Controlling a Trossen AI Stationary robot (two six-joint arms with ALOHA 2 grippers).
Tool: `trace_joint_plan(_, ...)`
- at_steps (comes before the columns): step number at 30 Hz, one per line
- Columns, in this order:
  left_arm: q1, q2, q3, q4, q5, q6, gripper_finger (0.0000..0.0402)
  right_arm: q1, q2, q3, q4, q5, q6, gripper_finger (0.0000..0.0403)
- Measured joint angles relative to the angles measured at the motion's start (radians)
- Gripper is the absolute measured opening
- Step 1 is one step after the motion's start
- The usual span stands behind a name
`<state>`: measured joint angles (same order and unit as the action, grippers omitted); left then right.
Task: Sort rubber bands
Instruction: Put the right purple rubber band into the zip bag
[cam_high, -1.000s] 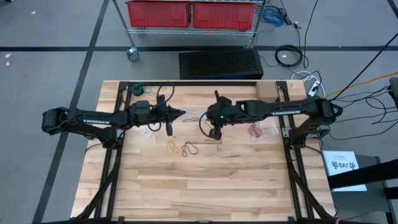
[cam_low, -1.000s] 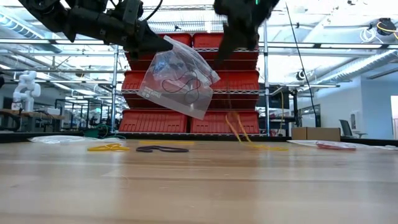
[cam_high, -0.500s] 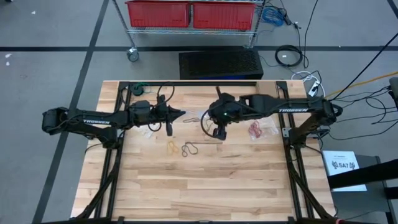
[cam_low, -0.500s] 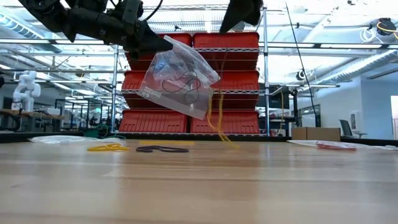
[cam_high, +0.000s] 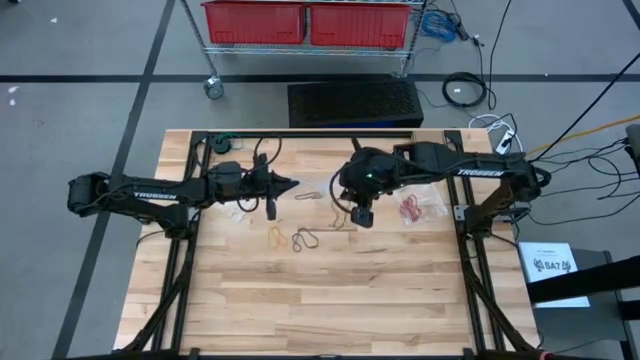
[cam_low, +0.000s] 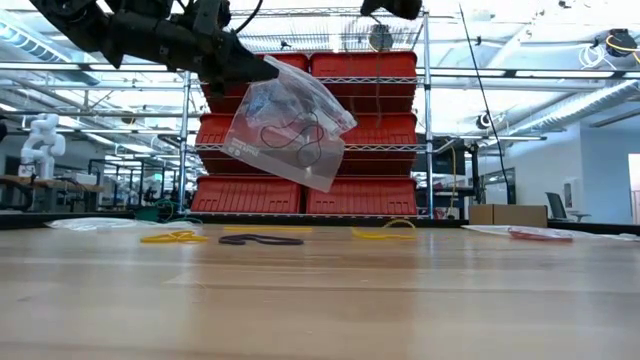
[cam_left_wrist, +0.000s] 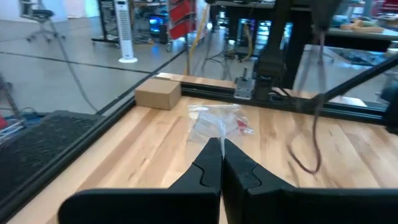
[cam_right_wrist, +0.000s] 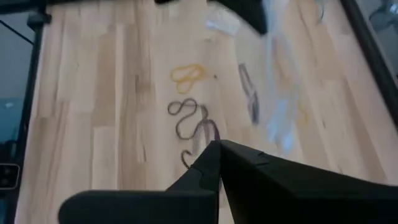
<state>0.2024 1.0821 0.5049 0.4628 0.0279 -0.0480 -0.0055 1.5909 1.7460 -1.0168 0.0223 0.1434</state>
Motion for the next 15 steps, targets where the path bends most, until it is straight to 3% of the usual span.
trace_joint_plan(15, -0.013, 0.000, 0.000, 0.003, 0.102, 0.009, 0.0000, -0.004, -0.001, 0.175, 0.070, 0.088, -0.088, 0.0000)
